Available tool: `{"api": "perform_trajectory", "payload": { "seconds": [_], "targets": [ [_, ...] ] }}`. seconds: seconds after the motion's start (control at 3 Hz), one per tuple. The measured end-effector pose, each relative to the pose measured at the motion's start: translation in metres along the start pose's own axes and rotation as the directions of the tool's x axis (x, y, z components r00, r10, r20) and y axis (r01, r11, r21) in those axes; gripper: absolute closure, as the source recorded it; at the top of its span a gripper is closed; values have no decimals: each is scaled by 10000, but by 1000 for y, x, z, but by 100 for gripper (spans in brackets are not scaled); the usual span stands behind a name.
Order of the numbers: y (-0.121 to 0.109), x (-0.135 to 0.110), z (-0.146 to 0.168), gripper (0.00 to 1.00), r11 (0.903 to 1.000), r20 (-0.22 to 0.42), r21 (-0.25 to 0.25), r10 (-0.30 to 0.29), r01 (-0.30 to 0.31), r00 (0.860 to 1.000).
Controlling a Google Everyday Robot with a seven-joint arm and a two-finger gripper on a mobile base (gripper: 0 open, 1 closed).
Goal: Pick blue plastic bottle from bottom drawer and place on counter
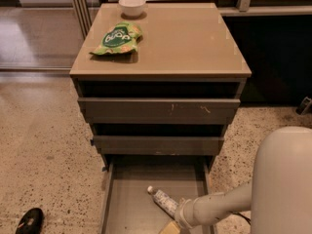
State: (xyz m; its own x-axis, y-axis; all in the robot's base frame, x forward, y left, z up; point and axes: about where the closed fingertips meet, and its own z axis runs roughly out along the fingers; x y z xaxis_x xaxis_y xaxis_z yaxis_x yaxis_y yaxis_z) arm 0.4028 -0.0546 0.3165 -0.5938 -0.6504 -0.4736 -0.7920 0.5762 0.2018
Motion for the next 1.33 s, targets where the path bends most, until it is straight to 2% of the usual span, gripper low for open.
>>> {"api": "perform_trajectory", "payload": {
  "seconds": [0.33,0.67,1.0,1.33],
  "targets": [
    [-14,21,41,0,9956,296,-319,893,-883,9956],
    [-14,21,41,0,9956,297,-319,893,-884,9956],
    [-25,11,53,0,9948,356,-344,976,-963,9946],
    [-38,-2,72,0,9907,627,-622,1246,-1207,9902]
  ]
}}
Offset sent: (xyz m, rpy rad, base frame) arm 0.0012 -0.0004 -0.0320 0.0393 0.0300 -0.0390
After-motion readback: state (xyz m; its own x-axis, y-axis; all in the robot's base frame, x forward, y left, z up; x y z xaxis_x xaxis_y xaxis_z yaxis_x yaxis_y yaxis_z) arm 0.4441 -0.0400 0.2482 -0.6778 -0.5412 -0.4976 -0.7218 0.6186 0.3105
